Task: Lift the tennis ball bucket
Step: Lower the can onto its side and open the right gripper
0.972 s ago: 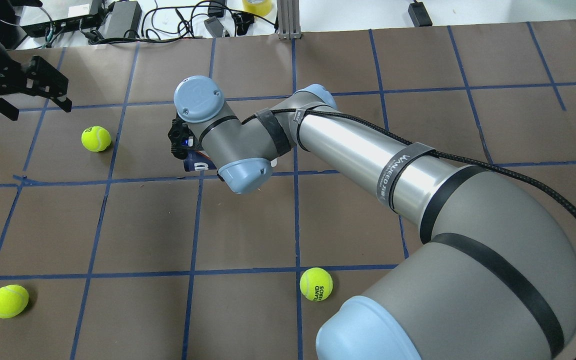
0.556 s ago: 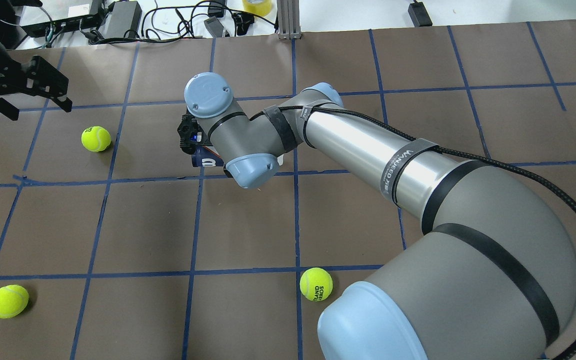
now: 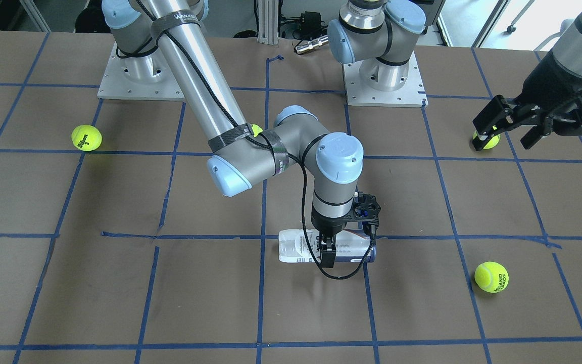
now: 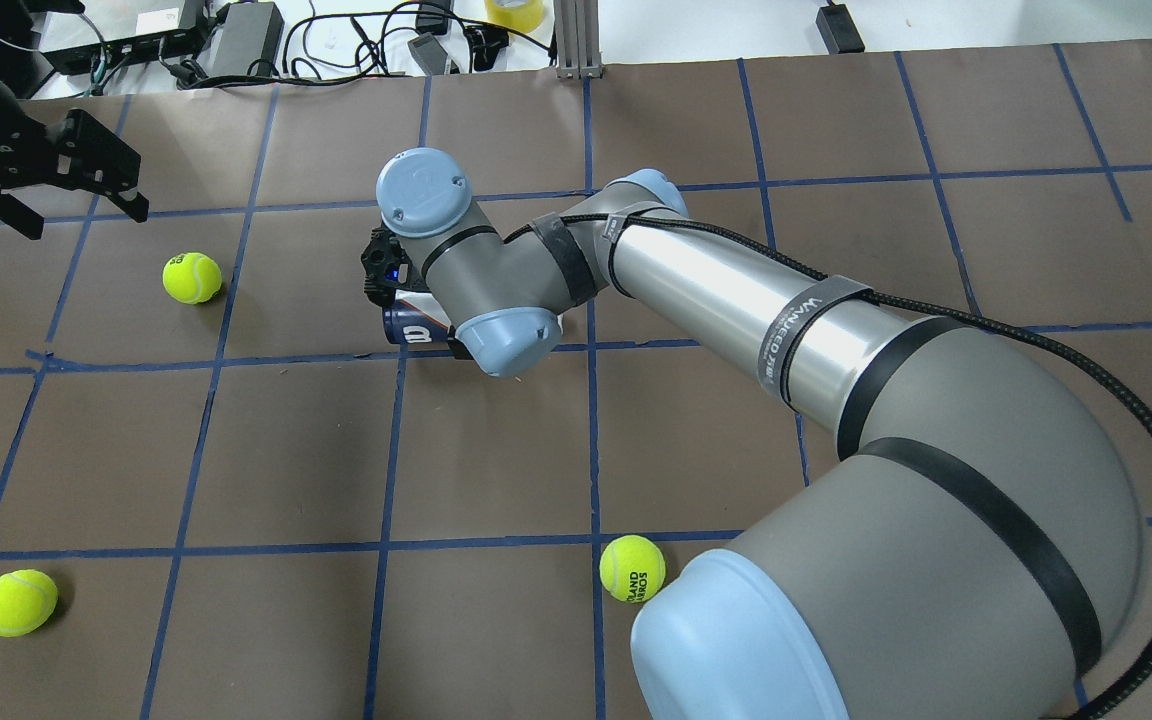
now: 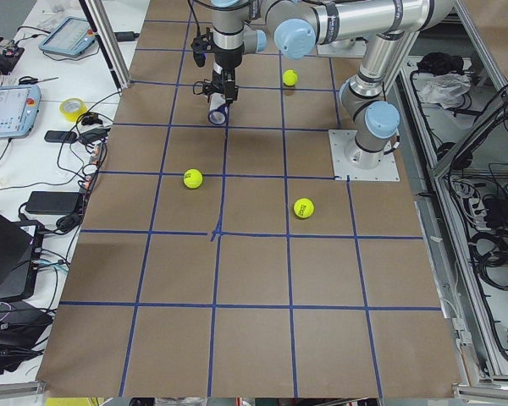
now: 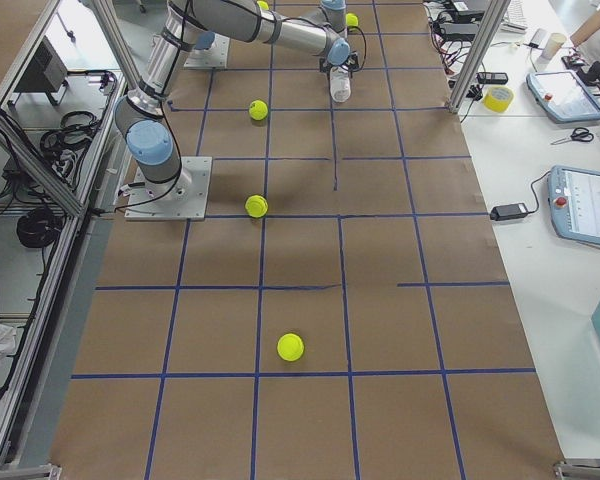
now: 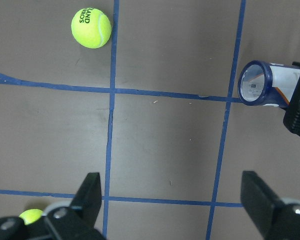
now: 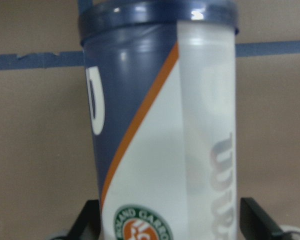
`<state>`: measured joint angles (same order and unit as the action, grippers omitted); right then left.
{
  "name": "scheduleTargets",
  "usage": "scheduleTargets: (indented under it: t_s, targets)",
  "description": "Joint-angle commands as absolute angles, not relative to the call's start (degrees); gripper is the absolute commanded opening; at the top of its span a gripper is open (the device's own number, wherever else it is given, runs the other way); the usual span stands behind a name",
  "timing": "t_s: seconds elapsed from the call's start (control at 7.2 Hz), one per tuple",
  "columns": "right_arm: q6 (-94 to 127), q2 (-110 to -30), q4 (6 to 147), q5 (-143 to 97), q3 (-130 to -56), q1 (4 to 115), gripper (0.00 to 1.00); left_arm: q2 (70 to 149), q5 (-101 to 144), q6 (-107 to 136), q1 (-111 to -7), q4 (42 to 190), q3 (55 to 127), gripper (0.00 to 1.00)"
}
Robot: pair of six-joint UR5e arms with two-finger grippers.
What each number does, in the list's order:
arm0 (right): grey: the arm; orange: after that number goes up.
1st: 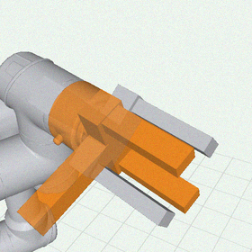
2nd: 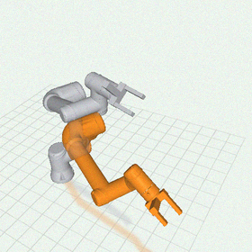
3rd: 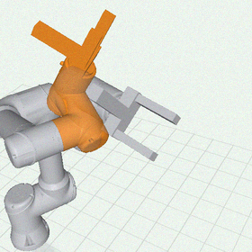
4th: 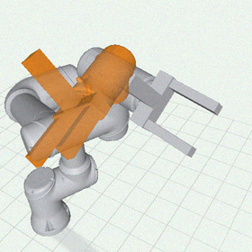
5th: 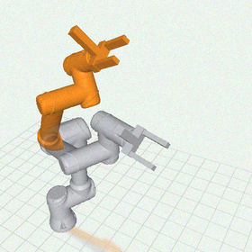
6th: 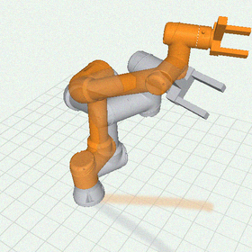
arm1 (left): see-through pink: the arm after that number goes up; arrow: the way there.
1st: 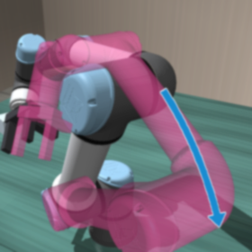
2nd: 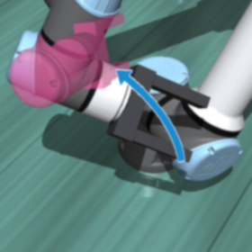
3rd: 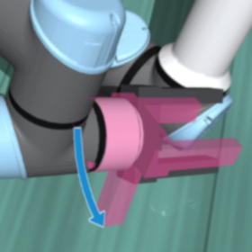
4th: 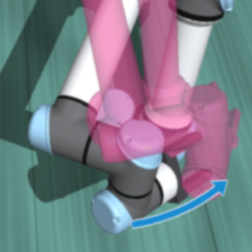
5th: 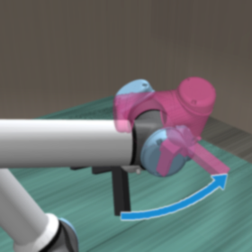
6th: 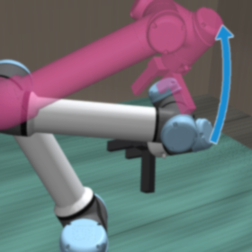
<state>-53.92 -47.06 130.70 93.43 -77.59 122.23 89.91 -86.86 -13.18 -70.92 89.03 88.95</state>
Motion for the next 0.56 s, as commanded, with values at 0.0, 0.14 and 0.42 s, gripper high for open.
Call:
scheduleTargets:
  t_s: [0.0,0.14,0.42]
  targets:
    - [-53.88,-47.37,130.52,93.43,-77.52,122.17,1.00,89.91,-86.84,-13.18,-70.93,89.03,88.95,1.00]
    - [-53.79,-47.90,130.34,93.25,-77.43,122.17,1.00,89.91,-86.84,-13.18,-70.93,89.03,88.95,1.00]
    - [-53.53,-49.38,130.08,92.03,-77.00,121.56,1.00,89.91,-86.92,-13.88,-71.01,89.12,89.12,1.00]
